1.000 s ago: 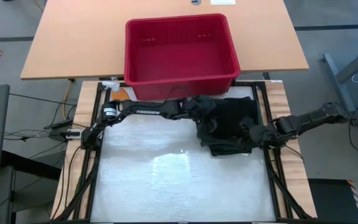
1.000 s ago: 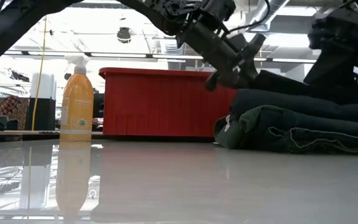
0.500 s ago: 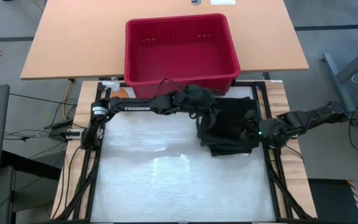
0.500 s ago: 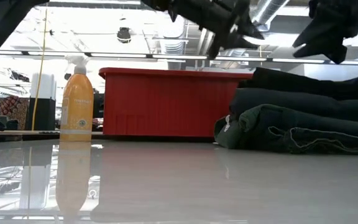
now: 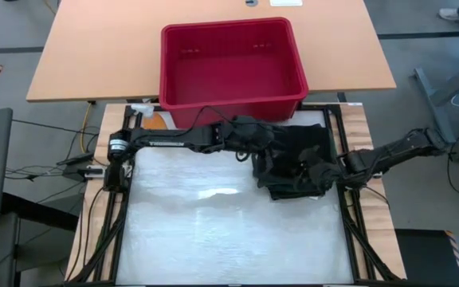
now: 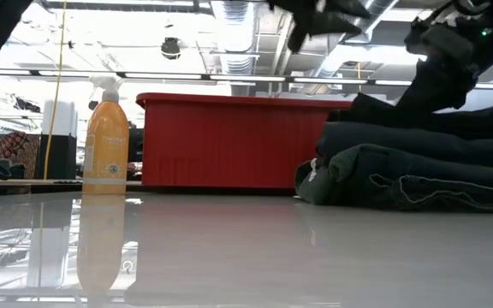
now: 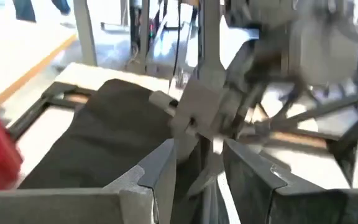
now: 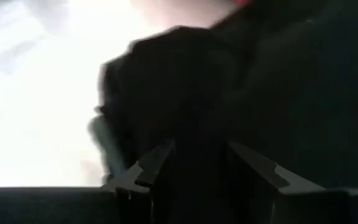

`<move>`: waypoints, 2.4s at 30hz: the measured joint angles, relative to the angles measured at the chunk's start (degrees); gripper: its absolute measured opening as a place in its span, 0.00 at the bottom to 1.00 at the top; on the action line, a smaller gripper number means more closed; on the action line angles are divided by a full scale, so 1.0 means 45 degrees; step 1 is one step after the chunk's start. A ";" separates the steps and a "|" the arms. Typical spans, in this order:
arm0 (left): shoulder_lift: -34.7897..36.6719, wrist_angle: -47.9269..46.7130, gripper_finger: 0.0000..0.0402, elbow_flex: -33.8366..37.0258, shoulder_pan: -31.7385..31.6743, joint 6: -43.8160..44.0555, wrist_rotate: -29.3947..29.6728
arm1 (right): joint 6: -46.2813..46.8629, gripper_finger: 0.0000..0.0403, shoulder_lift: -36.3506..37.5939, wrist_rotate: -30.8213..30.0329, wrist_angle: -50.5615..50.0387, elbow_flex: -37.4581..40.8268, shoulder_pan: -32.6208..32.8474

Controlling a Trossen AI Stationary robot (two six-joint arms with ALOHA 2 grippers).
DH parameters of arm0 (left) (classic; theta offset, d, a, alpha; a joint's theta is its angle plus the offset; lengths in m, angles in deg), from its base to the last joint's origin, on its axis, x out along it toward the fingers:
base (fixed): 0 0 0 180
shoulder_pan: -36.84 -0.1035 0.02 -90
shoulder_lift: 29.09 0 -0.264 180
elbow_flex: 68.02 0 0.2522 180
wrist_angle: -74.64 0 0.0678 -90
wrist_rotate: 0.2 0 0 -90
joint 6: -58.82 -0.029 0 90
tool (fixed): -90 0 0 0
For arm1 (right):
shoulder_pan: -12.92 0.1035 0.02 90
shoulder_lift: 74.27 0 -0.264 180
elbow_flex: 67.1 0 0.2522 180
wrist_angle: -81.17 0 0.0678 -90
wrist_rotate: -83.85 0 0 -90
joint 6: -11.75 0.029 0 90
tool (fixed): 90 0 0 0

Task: Fold Laundry from Bin
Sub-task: Stack the black shirt on top of the black short, then put the stacked clothes into the red bin

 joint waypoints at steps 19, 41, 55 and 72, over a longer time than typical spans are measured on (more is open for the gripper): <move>0.2970 -0.4676 0.30 0.0002 0.1981 0.0899 0.3061 | -0.3727 0.42 0.3728 0.1044 0.0268 -0.2292 0.1621; 0.8018 -0.5128 0.01 0.5635 0.2891 -0.1781 0.1095 | -0.2321 0.38 0.1411 0.0000 0.4201 -0.2292 0.1212; 1.5868 -0.0105 0.00 1.3834 0.1293 0.0447 0.0048 | -0.2722 0.03 0.1179 0.0679 0.5187 -0.1590 0.0806; 2.2363 0.2245 0.00 1.9235 0.1204 0.3411 0.2831 | -0.2836 0.06 0.4832 0.4652 0.5502 0.1415 -0.3010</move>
